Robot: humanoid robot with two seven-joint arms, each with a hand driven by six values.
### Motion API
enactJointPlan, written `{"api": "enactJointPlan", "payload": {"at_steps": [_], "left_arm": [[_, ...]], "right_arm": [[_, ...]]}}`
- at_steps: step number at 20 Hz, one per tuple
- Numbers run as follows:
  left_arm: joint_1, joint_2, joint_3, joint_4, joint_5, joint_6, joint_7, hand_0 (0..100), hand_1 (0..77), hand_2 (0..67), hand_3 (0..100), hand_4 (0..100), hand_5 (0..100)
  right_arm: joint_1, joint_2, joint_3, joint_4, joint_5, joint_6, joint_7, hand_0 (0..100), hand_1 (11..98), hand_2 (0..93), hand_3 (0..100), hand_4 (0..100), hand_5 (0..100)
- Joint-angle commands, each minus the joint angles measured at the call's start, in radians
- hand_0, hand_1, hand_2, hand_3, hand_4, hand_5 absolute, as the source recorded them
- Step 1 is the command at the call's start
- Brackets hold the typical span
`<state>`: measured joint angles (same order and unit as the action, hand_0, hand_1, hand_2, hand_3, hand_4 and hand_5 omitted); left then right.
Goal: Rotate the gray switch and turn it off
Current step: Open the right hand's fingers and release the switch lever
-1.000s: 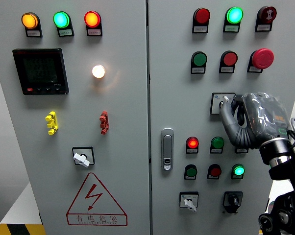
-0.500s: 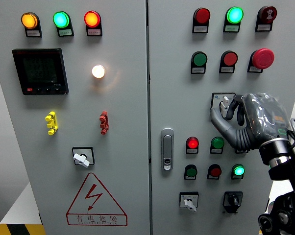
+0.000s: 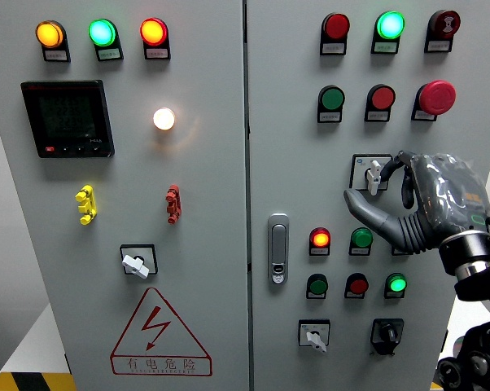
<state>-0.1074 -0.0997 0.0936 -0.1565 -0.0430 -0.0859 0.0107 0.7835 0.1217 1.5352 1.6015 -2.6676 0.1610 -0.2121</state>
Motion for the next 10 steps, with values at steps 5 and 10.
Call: {"api": "enactJointPlan", "payload": {"at_steps": [5, 10], "left_arm": [[0.000, 0.000, 0.000, 0.000, 0.000, 0.000, 0.000, 34, 0.0, 12.3, 22, 12, 12], [0.000, 0.000, 0.000, 0.000, 0.000, 0.000, 0.002, 34, 0.0, 12.3, 22, 12, 12]], "right_arm": [[-0.052, -0.0036, 0.002, 0.072, 0.002, 0.000, 0.000, 0, 26.4, 49.3, 97, 100, 98], [-0.104, -0.0036, 0.013, 0.142, 0.005, 0.000, 0.004, 0, 26.6, 49.0, 98, 93, 100]]}}
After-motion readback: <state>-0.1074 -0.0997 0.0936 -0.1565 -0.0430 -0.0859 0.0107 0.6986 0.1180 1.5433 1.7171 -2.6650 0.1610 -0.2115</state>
